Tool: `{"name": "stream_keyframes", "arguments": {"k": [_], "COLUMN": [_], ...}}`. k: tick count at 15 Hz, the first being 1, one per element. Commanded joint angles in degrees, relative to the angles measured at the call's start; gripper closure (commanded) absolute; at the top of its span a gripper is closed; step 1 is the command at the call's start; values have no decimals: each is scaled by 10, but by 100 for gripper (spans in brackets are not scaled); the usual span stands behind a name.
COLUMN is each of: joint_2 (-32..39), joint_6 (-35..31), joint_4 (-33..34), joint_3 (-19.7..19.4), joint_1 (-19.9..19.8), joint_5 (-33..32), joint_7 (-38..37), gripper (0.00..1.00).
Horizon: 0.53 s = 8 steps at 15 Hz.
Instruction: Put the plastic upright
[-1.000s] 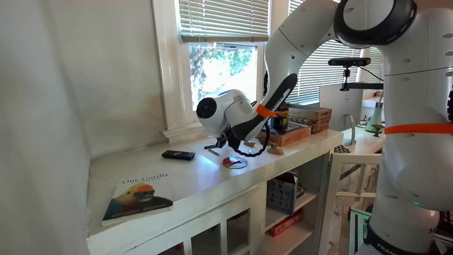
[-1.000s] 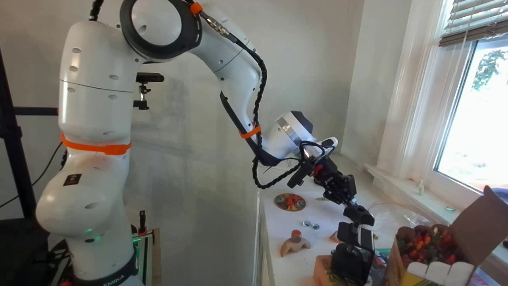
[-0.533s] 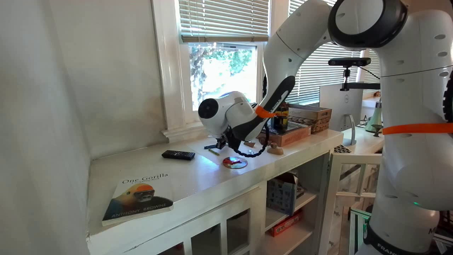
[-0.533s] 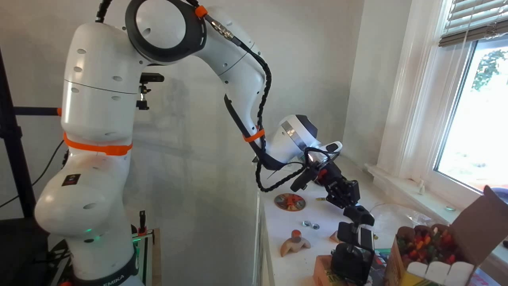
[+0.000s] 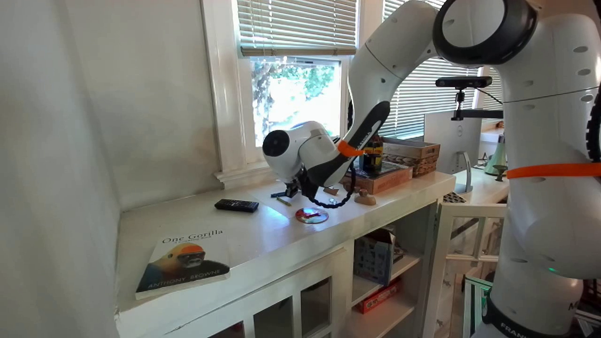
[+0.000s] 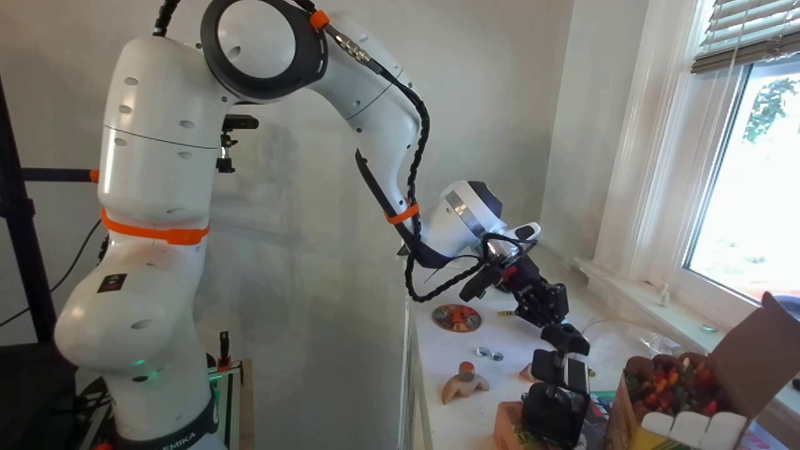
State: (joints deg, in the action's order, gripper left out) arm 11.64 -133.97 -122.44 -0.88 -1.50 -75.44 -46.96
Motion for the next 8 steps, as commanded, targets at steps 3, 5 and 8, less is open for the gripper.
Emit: {"name": "stream_keyframes", "arguments": {"k": [3, 5, 8], "joint_2": [13, 15, 12], "joint_6": [-11, -9, -5], "joint_4": [17, 21, 25], "joint_3": [-13, -17, -19], "joint_1": [-7, -7, -7], "joint_5": [-2, -6, -12], "joint_7": [-6, -8, -12], "gripper": [100, 100, 100]}}
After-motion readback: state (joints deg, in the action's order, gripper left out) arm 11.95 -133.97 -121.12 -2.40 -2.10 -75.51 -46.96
